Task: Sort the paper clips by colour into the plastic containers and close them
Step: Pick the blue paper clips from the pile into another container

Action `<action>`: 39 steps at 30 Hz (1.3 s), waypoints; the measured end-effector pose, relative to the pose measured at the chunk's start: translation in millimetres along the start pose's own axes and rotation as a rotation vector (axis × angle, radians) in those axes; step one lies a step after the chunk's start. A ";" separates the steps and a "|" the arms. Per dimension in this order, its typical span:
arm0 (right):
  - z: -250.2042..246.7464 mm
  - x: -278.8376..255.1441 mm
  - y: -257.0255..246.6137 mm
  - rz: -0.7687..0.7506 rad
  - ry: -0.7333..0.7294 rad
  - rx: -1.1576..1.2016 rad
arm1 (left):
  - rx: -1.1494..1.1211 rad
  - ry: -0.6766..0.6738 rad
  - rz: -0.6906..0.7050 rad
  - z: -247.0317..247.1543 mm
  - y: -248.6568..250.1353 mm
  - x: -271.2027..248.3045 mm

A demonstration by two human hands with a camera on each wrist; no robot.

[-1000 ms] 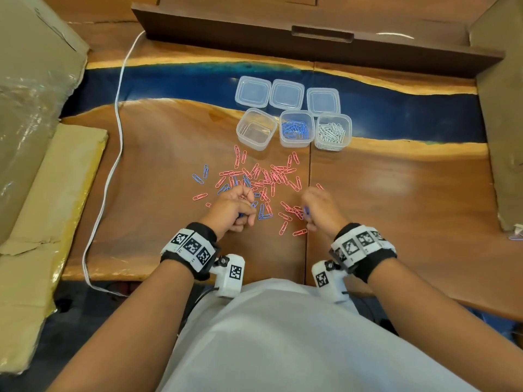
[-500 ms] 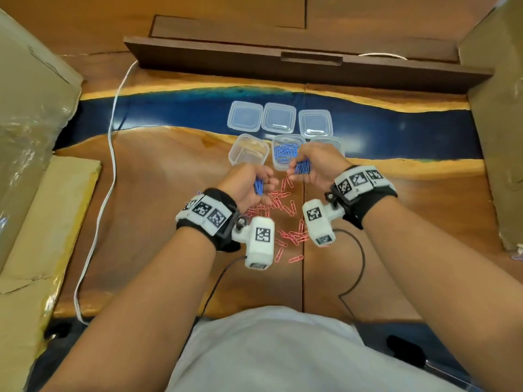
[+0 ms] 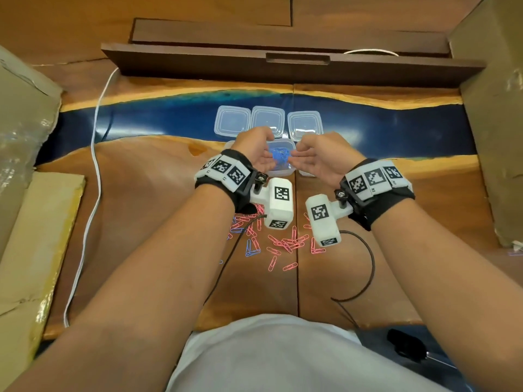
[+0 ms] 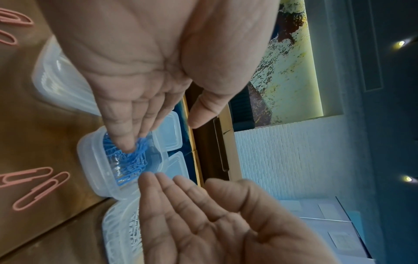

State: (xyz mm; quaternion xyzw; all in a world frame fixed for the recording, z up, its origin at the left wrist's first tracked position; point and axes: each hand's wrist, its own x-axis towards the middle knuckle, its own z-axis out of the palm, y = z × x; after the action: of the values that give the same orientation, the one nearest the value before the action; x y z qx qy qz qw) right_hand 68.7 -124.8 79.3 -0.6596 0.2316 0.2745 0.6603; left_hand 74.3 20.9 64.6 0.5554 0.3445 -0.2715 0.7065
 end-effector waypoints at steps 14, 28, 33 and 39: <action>35.3 -45.5 122.8 -0.240 -0.248 -1.073 | 0.758 0.182 0.331 -124.4 -112.0 -65.9; 61.2 -29.9 145.6 -0.498 -0.427 -1.595 | 1.187 0.166 0.504 -146.3 -188.8 -69.9; 70.2 -30.8 141.6 -0.488 -0.479 -1.782 | 1.256 0.140 0.526 -143.2 -187.9 -61.5; 53.5 -35.7 147.4 -0.465 -0.395 -1.435 | 1.282 0.105 0.551 -144.1 -186.3 -59.7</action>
State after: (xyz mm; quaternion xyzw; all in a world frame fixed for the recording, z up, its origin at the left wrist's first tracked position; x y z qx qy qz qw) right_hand -59.2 -76.5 -5.3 -0.8958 -0.2691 0.3241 0.1419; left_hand -131.9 117.0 -20.7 0.9422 -0.0032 -0.2049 0.2649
